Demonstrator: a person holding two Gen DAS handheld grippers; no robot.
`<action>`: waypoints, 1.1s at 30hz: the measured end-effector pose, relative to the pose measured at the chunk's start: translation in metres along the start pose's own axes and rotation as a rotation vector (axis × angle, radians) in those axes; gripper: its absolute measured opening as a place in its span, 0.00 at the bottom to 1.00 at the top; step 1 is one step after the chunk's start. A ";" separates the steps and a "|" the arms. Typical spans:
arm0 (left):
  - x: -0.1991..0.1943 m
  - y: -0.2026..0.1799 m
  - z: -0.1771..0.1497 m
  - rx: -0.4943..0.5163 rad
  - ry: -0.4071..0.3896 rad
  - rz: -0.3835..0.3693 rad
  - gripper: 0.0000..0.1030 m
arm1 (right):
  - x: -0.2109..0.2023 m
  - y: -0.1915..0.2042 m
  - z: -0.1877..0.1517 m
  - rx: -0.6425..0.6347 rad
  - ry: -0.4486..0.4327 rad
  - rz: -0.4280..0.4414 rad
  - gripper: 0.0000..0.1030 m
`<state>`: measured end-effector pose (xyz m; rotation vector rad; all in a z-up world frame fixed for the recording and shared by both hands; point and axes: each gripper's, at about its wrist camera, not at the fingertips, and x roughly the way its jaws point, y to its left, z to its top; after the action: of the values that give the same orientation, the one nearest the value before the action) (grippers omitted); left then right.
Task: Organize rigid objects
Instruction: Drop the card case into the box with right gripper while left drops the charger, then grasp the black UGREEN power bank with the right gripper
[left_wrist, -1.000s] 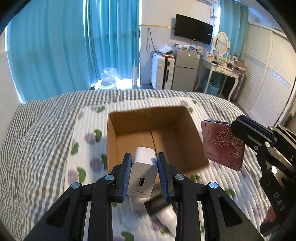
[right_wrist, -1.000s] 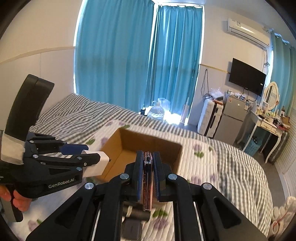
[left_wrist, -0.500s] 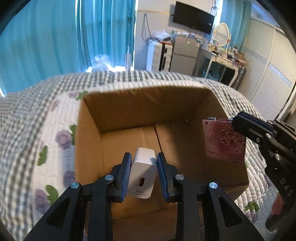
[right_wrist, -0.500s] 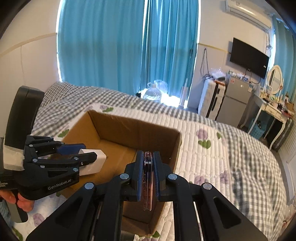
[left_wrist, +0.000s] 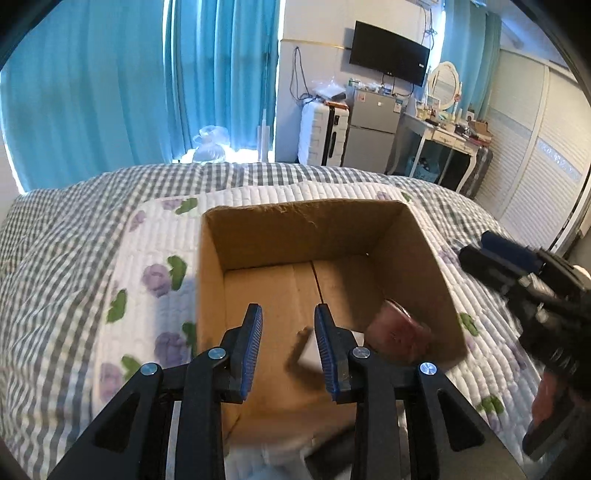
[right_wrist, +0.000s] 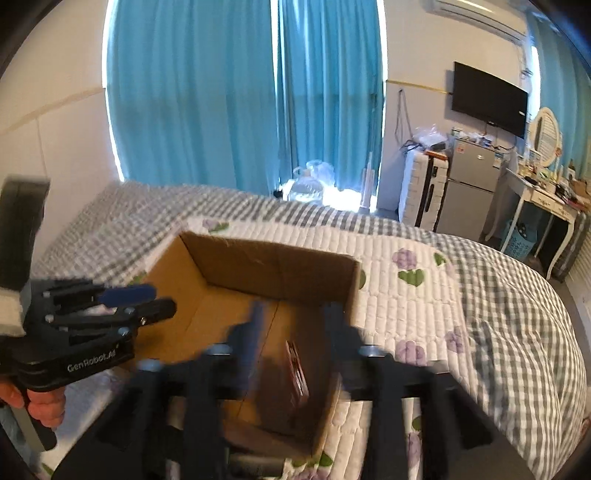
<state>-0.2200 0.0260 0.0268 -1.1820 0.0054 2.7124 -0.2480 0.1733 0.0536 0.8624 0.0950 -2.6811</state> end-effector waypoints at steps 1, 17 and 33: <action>-0.009 -0.001 -0.004 0.008 -0.003 0.004 0.43 | -0.011 -0.001 -0.001 0.011 -0.016 -0.005 0.49; -0.063 -0.001 -0.114 -0.113 -0.033 0.135 1.00 | -0.077 0.036 -0.109 -0.072 0.132 -0.077 0.80; -0.009 0.003 -0.176 -0.105 0.095 0.214 1.00 | 0.018 0.052 -0.174 -0.049 0.446 -0.023 0.64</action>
<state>-0.0868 0.0085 -0.0868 -1.4146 0.0028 2.8673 -0.1479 0.1467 -0.0966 1.4323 0.2718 -2.4463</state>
